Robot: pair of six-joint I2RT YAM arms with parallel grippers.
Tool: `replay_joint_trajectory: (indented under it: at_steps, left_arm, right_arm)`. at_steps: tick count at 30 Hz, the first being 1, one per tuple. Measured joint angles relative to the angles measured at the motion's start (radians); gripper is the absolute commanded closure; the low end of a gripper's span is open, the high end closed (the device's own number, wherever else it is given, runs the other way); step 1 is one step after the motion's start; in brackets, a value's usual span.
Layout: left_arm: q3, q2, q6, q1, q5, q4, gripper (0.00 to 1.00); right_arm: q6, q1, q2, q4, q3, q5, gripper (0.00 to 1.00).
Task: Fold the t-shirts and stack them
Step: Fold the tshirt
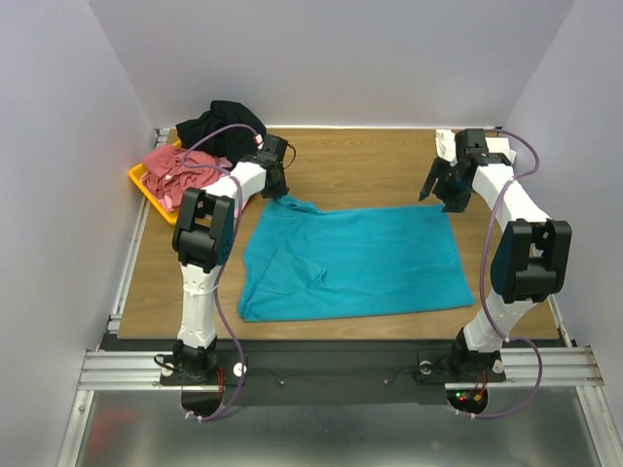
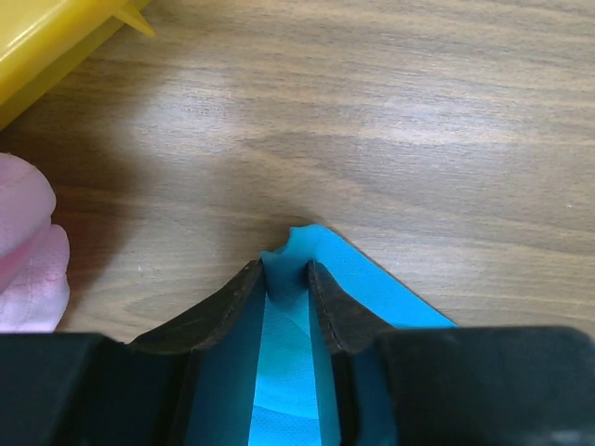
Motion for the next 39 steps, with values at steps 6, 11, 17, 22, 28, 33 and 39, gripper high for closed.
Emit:
replay_joint_trajectory:
  at_steps: [6, 11, 17, 22, 28, 33, 39]
  left_arm:
    - [0.0, 0.0, 0.002, 0.0, 0.001, -0.002, 0.85]
    - [0.0, 0.0, 0.001, 0.0, 0.001, -0.004, 0.85]
    - [0.001, 0.0, -0.001, 0.0, 0.012, -0.01, 0.85]
    - [0.005, -0.001, -0.005, 0.0, 0.02, -0.024, 0.85]
    - [0.005, -0.004, -0.011, 0.0, 0.039, -0.036, 0.85]
    - [0.005, -0.022, -0.016, 0.0, 0.048, -0.047, 0.85]
    - [0.005, -0.05, -0.016, 0.0, 0.052, -0.061, 0.85]
  right_arm:
    - [0.003, -0.002, 0.0, 0.0, 0.0, -0.002, 0.25]
    - [0.003, -0.034, 0.008, 0.003, 0.0, -0.005, 0.25]
    - [-0.003, -0.091, 0.108, 0.012, 0.042, 0.012, 0.25]
    - [-0.01, -0.104, 0.236, 0.042, 0.11, 0.034, 0.27]
    - [-0.018, -0.103, 0.321, 0.06, 0.165, 0.042, 0.32]
    - [-0.023, -0.103, 0.336, 0.08, 0.175, 0.052, 0.4]
    - [-0.027, -0.103, 0.357, 0.097, 0.174, 0.066, 0.57]
